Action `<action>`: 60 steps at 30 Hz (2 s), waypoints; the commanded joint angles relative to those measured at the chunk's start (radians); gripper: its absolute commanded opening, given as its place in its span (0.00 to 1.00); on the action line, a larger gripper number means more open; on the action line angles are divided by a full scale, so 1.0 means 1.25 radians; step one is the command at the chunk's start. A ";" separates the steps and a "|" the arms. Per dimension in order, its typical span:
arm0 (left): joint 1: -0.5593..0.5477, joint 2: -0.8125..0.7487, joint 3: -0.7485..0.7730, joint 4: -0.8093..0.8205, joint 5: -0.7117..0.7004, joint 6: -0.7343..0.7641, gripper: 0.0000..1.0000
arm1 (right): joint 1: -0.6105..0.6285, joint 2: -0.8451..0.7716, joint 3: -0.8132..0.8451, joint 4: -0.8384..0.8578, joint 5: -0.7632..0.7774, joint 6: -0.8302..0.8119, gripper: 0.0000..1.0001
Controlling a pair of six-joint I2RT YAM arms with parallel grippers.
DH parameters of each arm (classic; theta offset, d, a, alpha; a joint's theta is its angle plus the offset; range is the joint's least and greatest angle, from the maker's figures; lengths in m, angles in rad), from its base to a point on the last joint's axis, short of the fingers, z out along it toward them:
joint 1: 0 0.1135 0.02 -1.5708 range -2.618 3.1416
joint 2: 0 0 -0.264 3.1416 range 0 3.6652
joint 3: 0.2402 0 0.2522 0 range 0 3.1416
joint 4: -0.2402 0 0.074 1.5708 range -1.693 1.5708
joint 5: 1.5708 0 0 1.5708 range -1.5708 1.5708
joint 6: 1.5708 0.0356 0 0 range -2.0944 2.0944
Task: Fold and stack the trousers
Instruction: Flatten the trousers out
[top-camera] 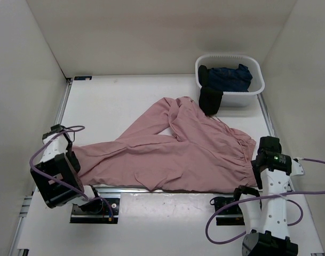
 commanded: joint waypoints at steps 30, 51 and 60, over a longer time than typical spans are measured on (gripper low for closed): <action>-0.040 0.312 0.258 0.233 -0.036 -0.005 0.14 | 0.074 0.233 -0.210 0.332 -0.131 -0.103 0.52; -0.033 0.332 0.406 0.256 -0.133 -0.005 0.92 | 0.074 0.231 -0.056 0.281 -0.037 -0.232 0.77; 0.044 0.211 0.204 0.238 -0.142 -0.005 0.99 | 0.074 0.150 0.028 0.180 0.056 -0.241 0.85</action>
